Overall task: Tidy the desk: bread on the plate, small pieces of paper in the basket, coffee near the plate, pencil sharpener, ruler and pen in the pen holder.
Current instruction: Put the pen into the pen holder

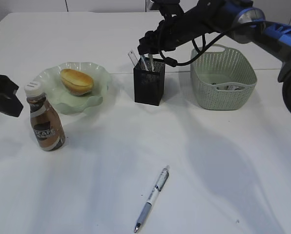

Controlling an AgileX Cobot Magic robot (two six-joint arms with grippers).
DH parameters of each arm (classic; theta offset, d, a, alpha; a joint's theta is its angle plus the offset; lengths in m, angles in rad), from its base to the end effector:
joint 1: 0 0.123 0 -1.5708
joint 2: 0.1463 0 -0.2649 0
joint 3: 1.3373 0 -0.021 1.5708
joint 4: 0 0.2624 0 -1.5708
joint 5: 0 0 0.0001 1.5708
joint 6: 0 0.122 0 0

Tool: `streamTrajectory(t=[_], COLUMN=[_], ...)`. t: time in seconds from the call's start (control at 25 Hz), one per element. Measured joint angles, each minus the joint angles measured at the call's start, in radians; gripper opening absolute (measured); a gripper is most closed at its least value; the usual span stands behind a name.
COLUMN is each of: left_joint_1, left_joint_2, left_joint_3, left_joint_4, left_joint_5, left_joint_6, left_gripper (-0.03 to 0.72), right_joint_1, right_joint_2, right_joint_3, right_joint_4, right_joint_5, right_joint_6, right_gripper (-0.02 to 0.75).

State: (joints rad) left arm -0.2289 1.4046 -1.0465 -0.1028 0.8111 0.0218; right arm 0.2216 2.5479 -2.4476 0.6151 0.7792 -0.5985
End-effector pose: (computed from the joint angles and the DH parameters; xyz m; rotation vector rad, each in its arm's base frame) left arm 0.3003 -0.0793 0.2306 0.2634 2.6457 -0.1905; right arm 0.5620 0.1774 0.1840 -0.6121 2.1578 0.5190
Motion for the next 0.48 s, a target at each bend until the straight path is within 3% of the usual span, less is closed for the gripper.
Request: streamTrajectory(t=[0.2,0.48], left_joint_1=[0.000,0.000], left_joint_2=[0.000,0.000], left_joint_3=[0.000,0.000], left_joint_4=[0.002,0.002], left_joint_5=[0.000,-0.002], left_joint_6=[0.000,0.000], left_gripper=[0.340,0.340], right_joint_1=[-0.012,-0.032], right_joint_2=[-0.078,-0.161], right_joint_3=[0.000,0.000], right_joint_4=[0.000,-0.021], right_joint_5=[0.054,0.275], right_joint_6=[0.019,0.145], right_gripper=[0.370,0.370])
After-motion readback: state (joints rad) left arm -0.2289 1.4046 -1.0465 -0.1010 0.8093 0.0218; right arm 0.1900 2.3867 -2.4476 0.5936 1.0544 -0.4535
